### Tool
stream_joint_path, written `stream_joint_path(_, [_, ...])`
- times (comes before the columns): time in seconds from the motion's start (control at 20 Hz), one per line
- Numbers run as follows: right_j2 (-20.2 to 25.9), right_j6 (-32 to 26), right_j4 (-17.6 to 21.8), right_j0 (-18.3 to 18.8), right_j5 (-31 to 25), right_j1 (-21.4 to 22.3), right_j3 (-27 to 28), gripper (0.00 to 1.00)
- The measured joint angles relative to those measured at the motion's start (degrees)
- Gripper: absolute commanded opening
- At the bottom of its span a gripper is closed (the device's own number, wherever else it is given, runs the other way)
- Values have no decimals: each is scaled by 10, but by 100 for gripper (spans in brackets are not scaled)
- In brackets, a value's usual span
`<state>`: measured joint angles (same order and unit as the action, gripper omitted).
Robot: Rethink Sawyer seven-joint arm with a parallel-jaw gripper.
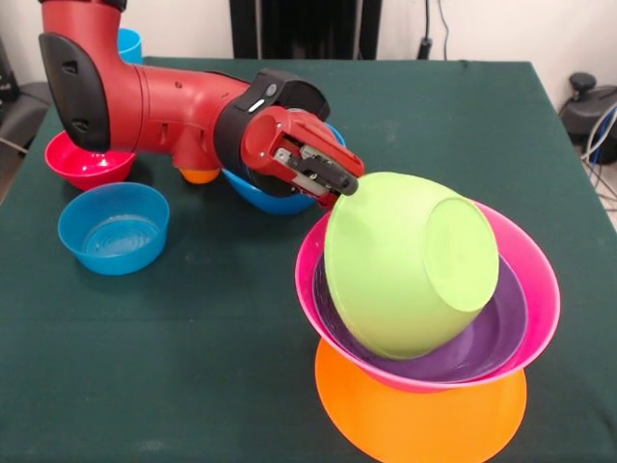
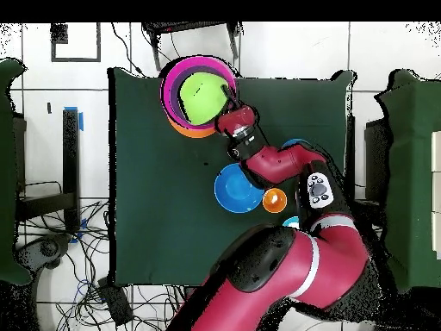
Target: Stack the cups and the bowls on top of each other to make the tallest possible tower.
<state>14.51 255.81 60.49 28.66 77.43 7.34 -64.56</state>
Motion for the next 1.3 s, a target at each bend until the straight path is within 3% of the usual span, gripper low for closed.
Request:
stream_joint_path(0.75, [0, -2, -68, -6, 2, 34, -59, 100])
stream_joint_path(1.05, [-1, -5, -69, -12, 2, 12, -43, 100])
stream_joint_path(1.3, [-1, -6, -71, -17, 12, -18, 5, 100])
